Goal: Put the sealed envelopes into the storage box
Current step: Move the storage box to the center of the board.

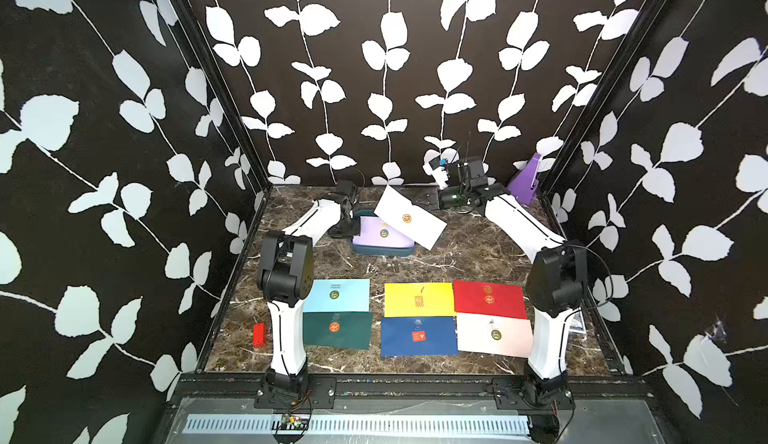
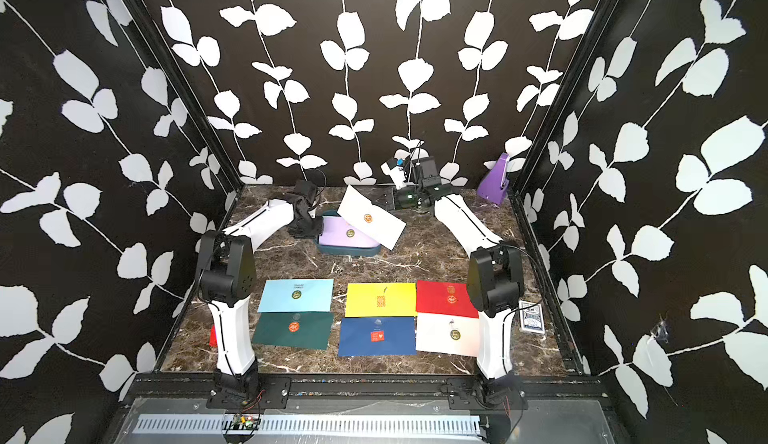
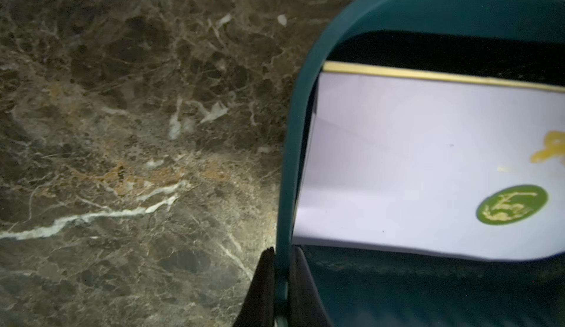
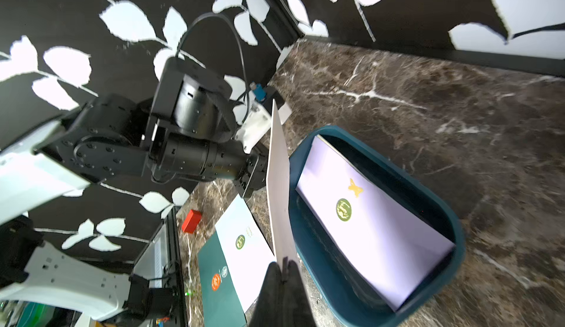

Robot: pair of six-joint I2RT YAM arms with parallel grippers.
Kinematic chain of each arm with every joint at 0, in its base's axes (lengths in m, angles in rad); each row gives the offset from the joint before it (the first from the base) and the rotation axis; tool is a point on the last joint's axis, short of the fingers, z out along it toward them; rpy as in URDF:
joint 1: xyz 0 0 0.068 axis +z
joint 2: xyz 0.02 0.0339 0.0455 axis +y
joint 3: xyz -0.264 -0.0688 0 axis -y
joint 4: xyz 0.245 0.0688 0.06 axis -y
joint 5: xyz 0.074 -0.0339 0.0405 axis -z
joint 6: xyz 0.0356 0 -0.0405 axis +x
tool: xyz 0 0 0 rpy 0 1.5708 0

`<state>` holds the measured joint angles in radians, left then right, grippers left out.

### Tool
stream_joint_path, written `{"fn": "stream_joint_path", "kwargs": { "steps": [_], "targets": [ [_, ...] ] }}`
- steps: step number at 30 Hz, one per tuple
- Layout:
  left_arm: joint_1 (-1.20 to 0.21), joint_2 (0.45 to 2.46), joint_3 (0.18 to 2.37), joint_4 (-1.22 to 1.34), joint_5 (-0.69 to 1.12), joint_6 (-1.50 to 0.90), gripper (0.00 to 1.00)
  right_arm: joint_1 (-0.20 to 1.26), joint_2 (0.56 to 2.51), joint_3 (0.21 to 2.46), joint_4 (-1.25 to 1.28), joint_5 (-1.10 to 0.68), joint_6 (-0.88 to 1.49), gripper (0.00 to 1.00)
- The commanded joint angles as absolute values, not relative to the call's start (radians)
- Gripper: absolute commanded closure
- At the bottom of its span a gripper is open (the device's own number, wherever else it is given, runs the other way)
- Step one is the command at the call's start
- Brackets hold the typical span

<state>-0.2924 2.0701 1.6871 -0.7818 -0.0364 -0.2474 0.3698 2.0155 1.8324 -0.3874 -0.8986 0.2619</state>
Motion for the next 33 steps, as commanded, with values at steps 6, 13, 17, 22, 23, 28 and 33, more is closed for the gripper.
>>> {"fn": "stream_joint_path", "kwargs": {
  "steps": [6,13,17,22,23,28,33],
  "targets": [
    [-0.334,2.085,1.736,-0.793,0.049,-0.127,0.96,0.382,2.099,1.942,-0.495,-0.956,0.154,1.00],
    [-0.346,2.098,1.760,-0.802,0.080,-0.097,0.98,0.380,2.135,1.966,-0.512,-0.946,0.080,1.00],
    [-0.350,2.105,1.768,-0.812,0.091,-0.088,0.99,0.380,2.187,2.033,-0.552,-0.949,0.051,1.00],
    [-0.350,2.109,1.769,-0.817,0.091,-0.084,0.99,0.374,2.261,2.144,-0.647,-0.956,0.006,1.00],
    [-0.350,2.111,1.769,-0.816,0.092,-0.084,1.00,0.374,2.276,2.167,-0.669,-0.957,-0.007,1.00],
    [-0.351,2.114,1.762,-0.813,0.101,-0.097,1.00,0.374,2.345,2.252,-0.759,-0.960,-0.050,1.00],
    [-0.350,2.114,1.764,-0.817,0.103,-0.101,1.00,0.375,2.384,2.274,-0.805,-0.963,-0.080,1.00]
  ]
}}
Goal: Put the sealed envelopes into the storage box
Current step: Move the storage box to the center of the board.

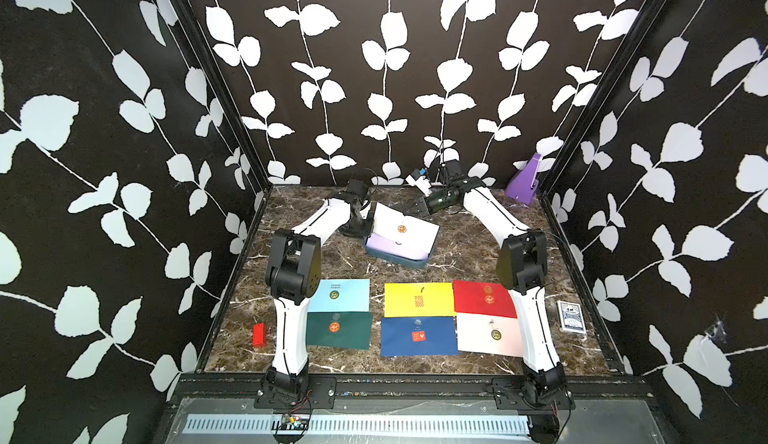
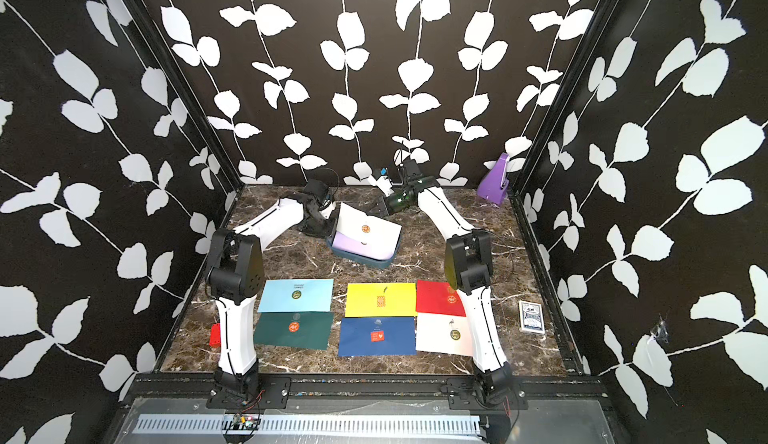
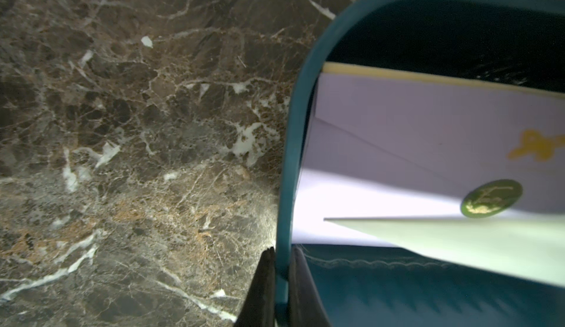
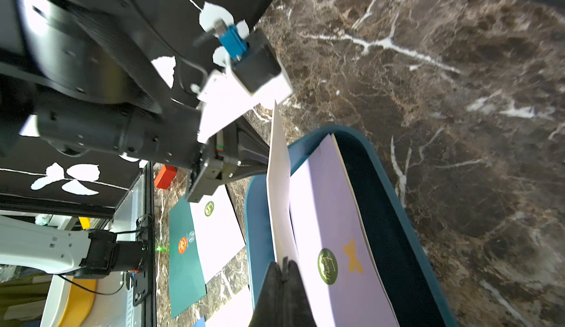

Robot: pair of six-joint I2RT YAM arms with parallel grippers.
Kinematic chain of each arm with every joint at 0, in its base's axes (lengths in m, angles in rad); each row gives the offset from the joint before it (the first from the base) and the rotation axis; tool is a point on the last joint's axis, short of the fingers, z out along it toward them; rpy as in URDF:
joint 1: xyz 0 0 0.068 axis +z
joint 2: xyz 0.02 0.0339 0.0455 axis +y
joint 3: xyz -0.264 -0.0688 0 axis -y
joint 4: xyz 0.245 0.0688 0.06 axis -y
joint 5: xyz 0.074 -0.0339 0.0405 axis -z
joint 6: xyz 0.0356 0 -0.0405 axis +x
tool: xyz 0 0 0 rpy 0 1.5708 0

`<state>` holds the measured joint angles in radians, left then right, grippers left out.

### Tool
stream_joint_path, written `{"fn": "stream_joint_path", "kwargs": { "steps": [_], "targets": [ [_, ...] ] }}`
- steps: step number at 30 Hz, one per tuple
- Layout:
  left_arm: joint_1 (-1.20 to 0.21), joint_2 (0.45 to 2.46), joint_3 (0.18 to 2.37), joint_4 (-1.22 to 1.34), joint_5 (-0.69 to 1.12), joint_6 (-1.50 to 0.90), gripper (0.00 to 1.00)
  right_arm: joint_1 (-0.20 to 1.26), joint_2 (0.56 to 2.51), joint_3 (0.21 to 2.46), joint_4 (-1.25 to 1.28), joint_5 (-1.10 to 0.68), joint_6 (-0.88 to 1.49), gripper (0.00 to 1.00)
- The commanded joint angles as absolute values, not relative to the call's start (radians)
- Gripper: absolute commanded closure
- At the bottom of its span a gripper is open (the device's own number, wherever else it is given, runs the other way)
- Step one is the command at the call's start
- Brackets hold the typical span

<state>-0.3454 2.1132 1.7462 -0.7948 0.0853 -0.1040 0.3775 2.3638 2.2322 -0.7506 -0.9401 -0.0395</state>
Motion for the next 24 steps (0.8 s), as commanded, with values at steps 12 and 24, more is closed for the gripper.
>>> {"fn": "stream_joint_path", "kwargs": {
  "steps": [12,24],
  "targets": [
    [-0.350,2.112,1.749,-0.779,0.140,-0.176,1.00,0.394,2.397,2.190,-0.652,-0.929,0.026,0.89],
    [-0.348,2.104,1.712,-0.749,0.091,-0.254,1.00,0.338,2.245,2.009,-0.444,-0.843,0.183,0.53]
  ]
}}
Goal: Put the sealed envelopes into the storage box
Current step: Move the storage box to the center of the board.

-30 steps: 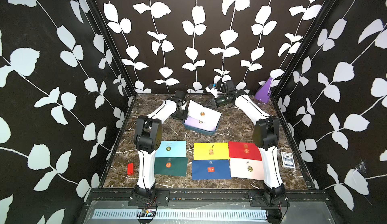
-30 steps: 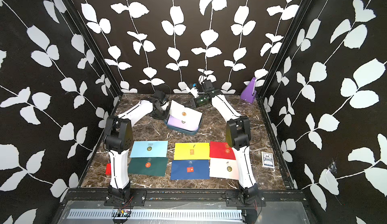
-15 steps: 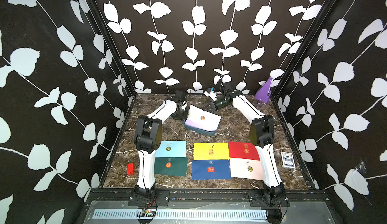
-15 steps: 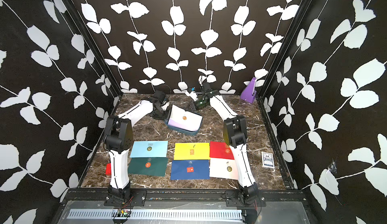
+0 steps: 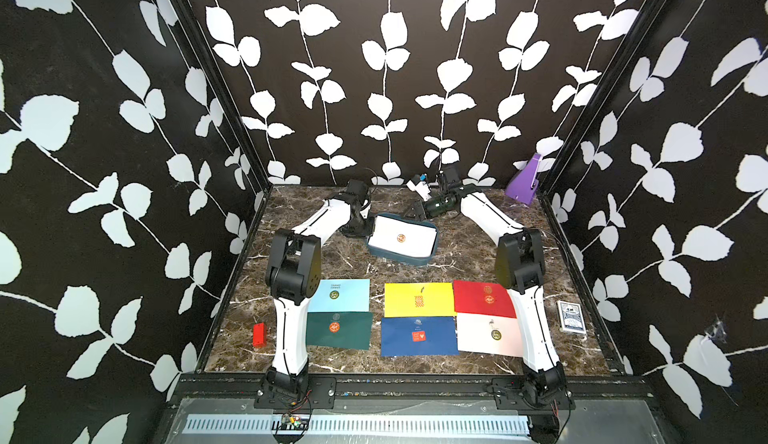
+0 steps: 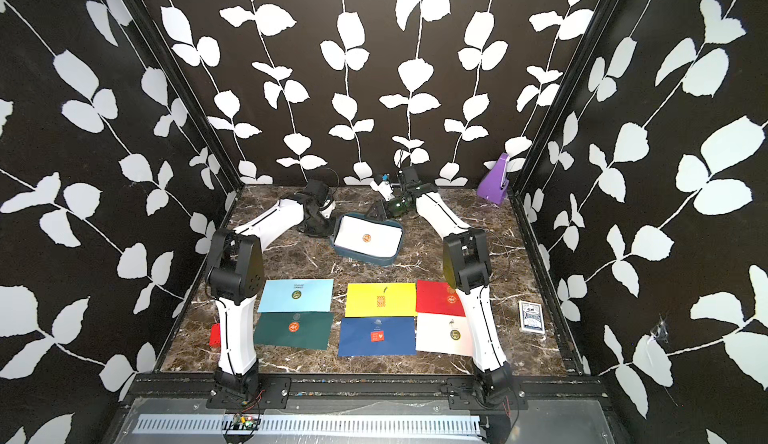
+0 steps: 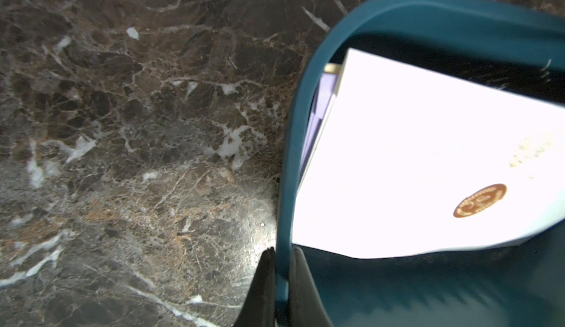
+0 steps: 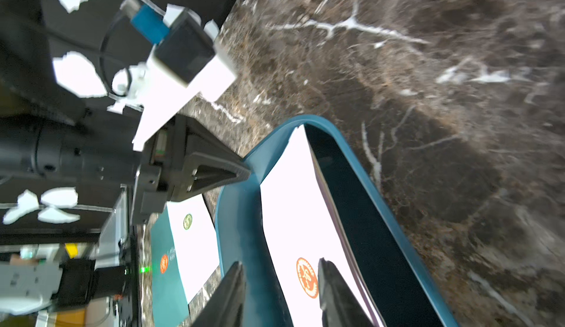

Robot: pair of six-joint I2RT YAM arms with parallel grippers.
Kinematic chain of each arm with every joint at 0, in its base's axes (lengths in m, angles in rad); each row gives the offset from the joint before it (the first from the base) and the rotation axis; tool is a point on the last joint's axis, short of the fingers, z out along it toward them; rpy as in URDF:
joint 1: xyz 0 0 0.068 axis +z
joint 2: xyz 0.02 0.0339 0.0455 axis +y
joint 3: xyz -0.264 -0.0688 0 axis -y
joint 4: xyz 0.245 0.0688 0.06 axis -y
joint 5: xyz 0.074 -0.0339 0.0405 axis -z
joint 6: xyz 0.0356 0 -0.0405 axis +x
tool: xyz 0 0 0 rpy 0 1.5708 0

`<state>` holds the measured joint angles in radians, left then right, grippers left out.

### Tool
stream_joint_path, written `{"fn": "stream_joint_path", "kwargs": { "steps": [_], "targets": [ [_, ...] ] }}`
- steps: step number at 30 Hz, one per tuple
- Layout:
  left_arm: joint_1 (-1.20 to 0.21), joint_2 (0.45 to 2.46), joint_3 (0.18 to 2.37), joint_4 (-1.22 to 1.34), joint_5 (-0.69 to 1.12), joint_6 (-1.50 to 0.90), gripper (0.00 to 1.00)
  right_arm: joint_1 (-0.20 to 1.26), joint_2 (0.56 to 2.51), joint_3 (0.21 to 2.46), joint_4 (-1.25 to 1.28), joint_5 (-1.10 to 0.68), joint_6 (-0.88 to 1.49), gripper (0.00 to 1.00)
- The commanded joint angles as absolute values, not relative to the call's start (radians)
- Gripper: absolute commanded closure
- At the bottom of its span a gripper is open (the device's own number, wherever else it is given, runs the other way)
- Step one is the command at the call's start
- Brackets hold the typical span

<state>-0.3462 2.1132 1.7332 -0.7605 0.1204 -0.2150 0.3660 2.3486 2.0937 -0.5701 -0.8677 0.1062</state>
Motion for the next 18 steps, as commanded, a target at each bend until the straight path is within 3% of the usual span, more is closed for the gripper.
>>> {"fn": "stream_joint_path", "kwargs": {
  "steps": [1,4,7,16,18],
  "targets": [
    [-0.346,2.105,1.709,-0.748,0.071,-0.269,1.00,0.330,2.210,1.949,-0.388,-0.826,0.225,0.49],
    [-0.342,2.103,1.705,-0.737,0.021,-0.315,1.00,0.301,2.090,1.761,-0.232,-0.750,0.339,0.37],
    [-0.339,2.105,1.701,-0.726,-0.027,-0.350,1.00,0.270,1.999,1.609,-0.170,-0.656,0.433,0.01],
    [-0.323,2.119,1.717,-0.721,-0.059,-0.392,1.00,0.228,1.819,1.361,-0.410,-0.321,0.514,0.01],
    [-0.324,2.113,1.725,-0.723,-0.045,-0.383,0.85,0.230,1.771,1.295,-0.430,-0.271,0.525,0.01]
  ]
}}
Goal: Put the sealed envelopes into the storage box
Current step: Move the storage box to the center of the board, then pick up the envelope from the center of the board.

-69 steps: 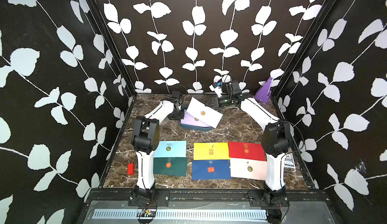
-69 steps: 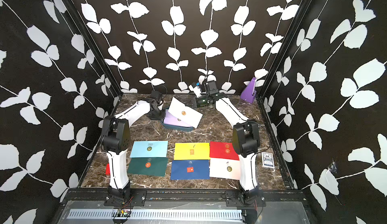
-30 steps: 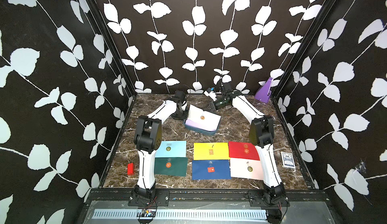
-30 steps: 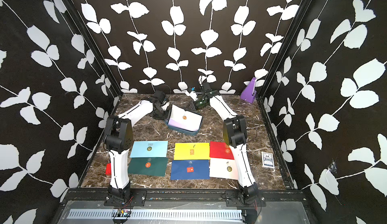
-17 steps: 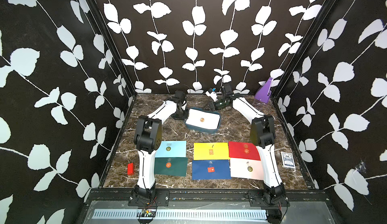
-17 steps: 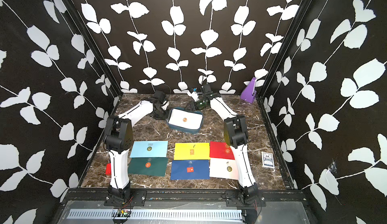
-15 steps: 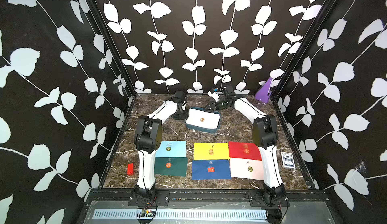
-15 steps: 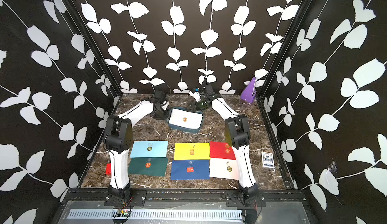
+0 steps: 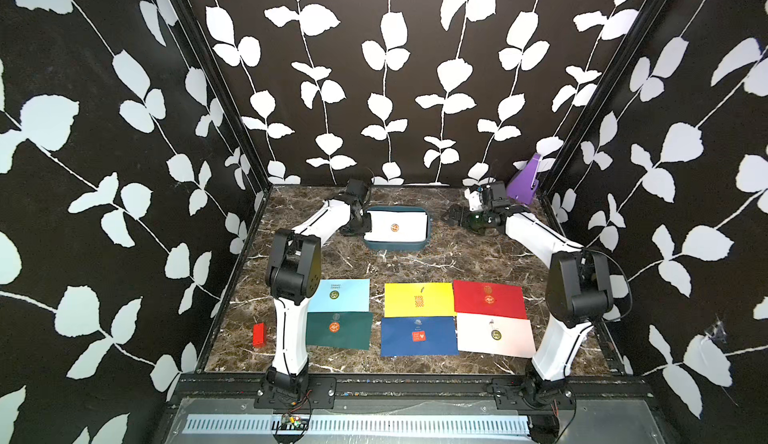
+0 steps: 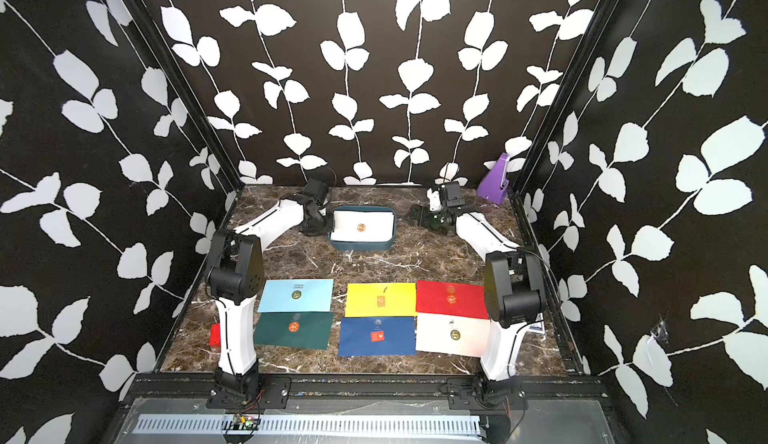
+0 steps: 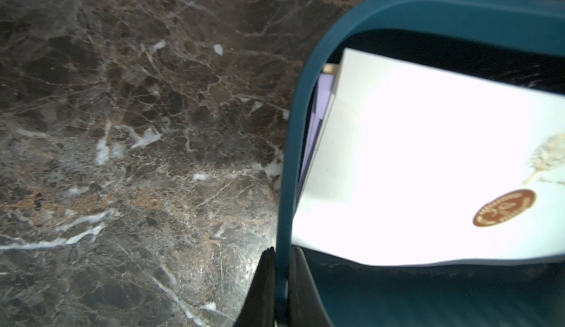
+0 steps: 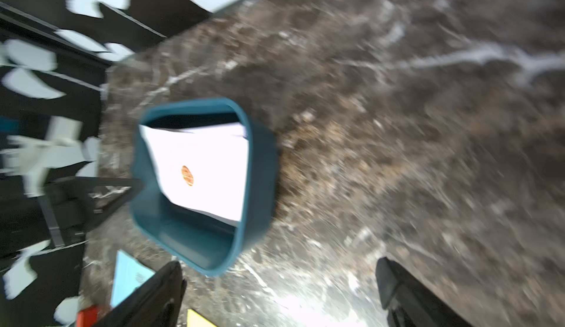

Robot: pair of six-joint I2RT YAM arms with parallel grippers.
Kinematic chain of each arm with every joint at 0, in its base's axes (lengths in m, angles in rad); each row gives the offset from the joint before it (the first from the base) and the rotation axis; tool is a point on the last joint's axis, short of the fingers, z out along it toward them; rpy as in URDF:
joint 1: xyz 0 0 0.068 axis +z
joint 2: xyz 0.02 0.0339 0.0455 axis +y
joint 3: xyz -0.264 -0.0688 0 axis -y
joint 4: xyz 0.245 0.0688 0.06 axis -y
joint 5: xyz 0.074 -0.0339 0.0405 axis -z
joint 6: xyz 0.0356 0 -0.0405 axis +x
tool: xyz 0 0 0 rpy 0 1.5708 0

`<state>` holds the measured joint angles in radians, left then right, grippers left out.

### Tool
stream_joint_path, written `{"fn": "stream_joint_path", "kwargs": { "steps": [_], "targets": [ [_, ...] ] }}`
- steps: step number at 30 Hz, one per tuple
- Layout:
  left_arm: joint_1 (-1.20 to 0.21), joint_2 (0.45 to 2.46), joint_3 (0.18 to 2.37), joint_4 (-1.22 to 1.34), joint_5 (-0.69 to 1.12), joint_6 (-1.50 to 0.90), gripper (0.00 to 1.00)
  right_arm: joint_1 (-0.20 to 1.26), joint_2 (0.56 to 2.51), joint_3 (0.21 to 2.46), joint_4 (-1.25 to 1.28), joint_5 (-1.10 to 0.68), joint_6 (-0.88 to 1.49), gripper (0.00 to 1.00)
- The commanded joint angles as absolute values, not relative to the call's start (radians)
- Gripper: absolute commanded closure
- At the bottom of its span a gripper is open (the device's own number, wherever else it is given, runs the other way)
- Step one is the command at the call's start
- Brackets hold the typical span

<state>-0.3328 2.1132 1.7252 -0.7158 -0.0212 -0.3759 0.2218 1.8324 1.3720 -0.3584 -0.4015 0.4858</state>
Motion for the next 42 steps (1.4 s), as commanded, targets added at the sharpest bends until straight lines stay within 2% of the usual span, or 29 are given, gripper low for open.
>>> {"fn": "stream_joint_path", "kwargs": {
  "steps": [1,3,9,14,21,26,34,42],
  "targets": [
    [-0.324,2.105,1.724,-0.720,-0.037,-0.375,0.79,0.231,1.743,1.258,-0.440,-0.241,0.534,0.01],
    [-0.323,2.077,1.720,-0.712,-0.027,-0.365,0.70,0.236,1.686,1.196,-0.444,-0.186,0.546,0.01],
    [-0.328,1.963,1.726,-0.733,-0.070,-0.320,0.50,0.277,1.507,1.049,-0.522,0.008,0.553,0.01],
    [-0.358,1.895,1.736,-0.831,-0.153,-0.263,0.46,0.346,1.376,0.970,-0.665,0.109,0.575,0.01],
    [-0.478,1.789,1.609,-0.861,-0.184,-0.285,0.44,0.369,1.229,0.788,-0.779,0.105,0.629,0.02],
    [-0.581,1.771,1.573,-0.852,-0.132,-0.354,0.44,0.370,1.269,0.743,-0.742,0.100,0.618,0.04],
    [-0.741,1.863,1.617,-0.825,-0.084,-0.438,0.43,0.370,1.489,0.781,-0.586,0.066,0.586,0.06],
    [-0.779,1.953,1.712,-0.819,-0.032,-0.467,0.42,0.360,1.678,0.908,-0.539,0.056,0.516,0.07]
  ]
}}
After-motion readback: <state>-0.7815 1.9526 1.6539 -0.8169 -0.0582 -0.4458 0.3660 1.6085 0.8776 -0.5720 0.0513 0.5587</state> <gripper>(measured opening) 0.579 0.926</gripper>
